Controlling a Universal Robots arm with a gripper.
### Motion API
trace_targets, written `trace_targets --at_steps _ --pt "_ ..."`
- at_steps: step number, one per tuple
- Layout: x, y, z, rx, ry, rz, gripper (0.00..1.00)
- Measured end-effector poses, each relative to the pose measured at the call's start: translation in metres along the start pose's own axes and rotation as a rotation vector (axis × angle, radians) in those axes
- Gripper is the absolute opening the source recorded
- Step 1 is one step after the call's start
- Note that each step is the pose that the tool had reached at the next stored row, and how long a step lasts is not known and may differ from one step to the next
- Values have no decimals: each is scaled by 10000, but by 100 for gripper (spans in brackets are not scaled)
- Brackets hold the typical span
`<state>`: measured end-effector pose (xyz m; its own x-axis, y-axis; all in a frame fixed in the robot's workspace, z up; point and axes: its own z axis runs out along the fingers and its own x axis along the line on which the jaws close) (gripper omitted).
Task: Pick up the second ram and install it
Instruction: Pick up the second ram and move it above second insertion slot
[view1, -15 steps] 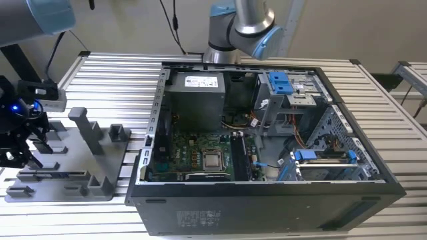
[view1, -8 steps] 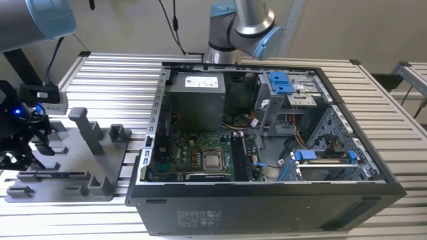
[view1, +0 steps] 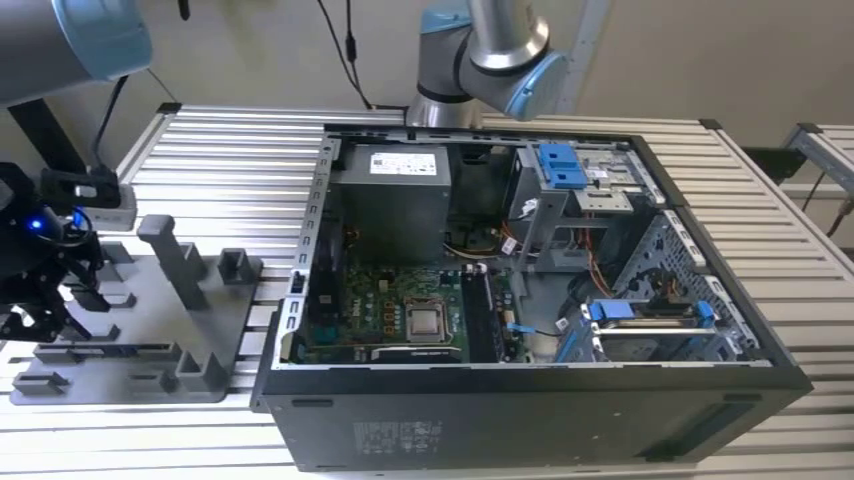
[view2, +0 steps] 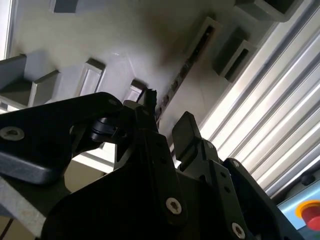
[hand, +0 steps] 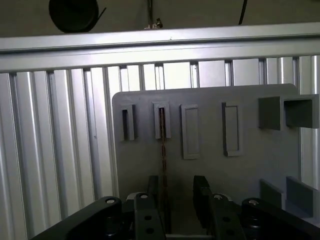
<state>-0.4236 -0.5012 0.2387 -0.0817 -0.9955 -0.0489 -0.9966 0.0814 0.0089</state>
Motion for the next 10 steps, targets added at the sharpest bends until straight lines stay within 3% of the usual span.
trace_targets --at_steps 10 --pt "36 -3 80 -5 -8 -62 42"
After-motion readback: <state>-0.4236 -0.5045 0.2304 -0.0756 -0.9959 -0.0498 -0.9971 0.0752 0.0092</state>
